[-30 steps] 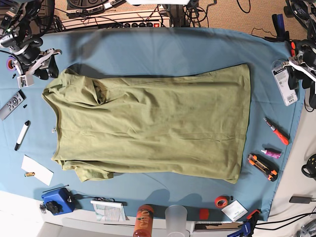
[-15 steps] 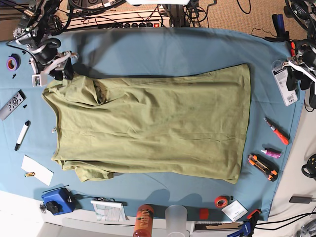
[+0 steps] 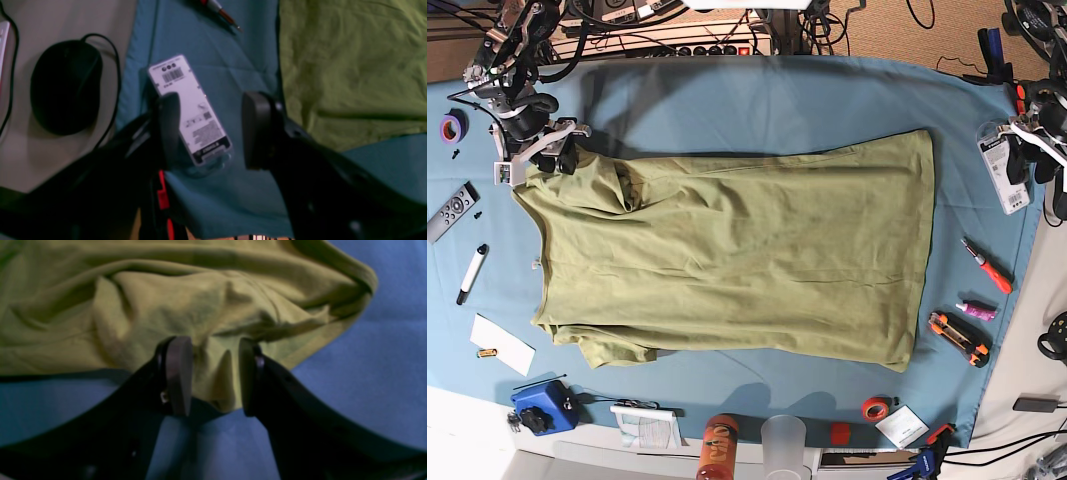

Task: Layout the t-shirt on the table in an organized manner, then fold the t-shirt properly
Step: 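Move the left gripper to the other shoulder corner and grasp it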

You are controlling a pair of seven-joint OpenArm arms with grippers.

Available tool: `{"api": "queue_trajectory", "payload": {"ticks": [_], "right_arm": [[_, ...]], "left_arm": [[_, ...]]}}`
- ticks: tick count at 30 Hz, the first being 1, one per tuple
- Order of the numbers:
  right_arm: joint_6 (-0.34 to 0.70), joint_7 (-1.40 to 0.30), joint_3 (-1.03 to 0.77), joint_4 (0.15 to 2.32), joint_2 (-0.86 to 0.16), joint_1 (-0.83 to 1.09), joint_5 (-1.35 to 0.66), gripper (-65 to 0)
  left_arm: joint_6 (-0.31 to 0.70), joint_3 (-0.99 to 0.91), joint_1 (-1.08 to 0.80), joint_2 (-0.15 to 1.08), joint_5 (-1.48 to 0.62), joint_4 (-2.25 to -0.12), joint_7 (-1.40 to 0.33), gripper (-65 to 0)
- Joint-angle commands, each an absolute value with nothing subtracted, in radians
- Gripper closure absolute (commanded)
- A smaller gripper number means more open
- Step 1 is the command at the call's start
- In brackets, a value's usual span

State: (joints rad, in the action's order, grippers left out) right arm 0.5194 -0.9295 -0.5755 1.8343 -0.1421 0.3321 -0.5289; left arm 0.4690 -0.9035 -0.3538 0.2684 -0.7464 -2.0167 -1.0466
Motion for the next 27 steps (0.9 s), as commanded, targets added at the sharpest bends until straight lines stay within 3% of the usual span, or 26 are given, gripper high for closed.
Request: {"api": "queue_trajectory", "payload": {"ticks": [1,13,19,27], "right_arm": [[0.519,-0.904,-0.581,1.829,-0.155,0.33,-0.542,-23.3],[0.545,-0.899,-0.583,1.727,-0.155,0.329,-0.58,-22.6],[0.545,-0.954,-0.585,1.757,-0.156,0.33,-0.586,0.0],[0.545,-1.005,-0.687,1.917,-0.155,0.331,-0.587,0.0]], "left_arm": [[0.472,-0.907,-0.352,0.282,-0.764,-2.034,-1.021,-28.3],[0.472,-0.907,-0.352,0.282,-0.765,-2.034,-1.013,-28.3],[0.472,-0.907,-0.352,0.282,-0.765,-2.034,-1.014,-28.3],[0.473,-0.907,-0.352,0.282,-0.858,-2.034,-1.075,-28.3]]}}
